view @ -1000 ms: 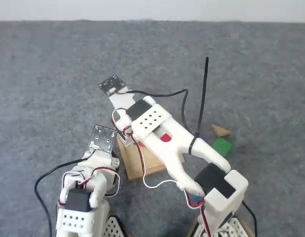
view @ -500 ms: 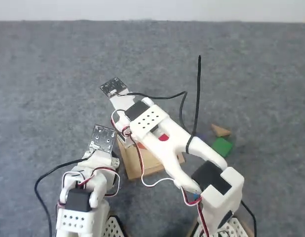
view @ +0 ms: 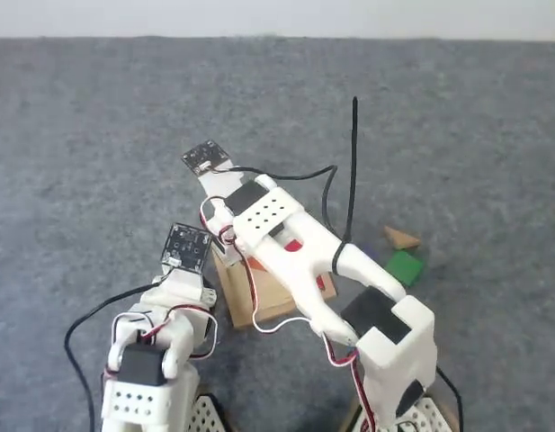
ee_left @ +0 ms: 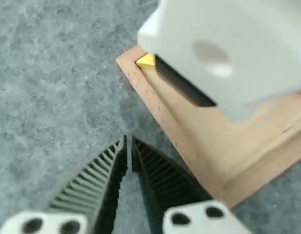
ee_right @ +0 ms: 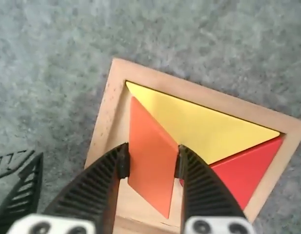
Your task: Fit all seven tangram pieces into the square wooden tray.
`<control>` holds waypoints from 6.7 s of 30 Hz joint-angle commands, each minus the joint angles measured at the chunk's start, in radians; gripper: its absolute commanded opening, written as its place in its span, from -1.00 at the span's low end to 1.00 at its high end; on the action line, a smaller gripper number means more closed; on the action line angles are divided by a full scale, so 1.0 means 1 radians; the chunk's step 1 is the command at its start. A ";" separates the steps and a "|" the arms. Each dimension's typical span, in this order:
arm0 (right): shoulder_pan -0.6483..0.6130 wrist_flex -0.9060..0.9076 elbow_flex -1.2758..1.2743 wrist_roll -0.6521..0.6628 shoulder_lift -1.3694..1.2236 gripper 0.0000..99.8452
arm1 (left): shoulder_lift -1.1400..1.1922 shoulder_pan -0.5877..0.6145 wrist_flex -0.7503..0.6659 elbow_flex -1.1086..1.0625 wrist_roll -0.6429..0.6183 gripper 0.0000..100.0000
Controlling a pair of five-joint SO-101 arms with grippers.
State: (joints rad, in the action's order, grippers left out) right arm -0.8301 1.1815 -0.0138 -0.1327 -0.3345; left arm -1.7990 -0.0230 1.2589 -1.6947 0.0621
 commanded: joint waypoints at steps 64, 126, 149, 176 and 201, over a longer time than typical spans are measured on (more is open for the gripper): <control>0.298 -0.130 -0.667 0.390 0.556 -0.76 | -0.018 0.000 0.003 0.010 0.009 -0.96; 0.654 -0.186 -0.600 0.279 0.378 -0.61 | -0.018 0.000 0.003 0.010 0.009 -0.96; 0.245 -0.217 -0.793 0.290 0.591 -0.61 | -0.018 0.000 0.003 0.010 0.009 -0.96; 0.243 -0.223 -0.393 0.152 0.231 -0.61 | -0.018 0.000 0.003 0.010 0.009 -0.96; 0.214 -0.191 -0.115 0.078 0.004 -0.62 | -0.018 0.000 0.003 0.010 0.009 -0.96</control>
State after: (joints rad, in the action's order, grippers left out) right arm -0.6153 0.9943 -0.1826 -0.0713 -0.3406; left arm -1.7990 -0.0261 1.2589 -1.6947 0.0667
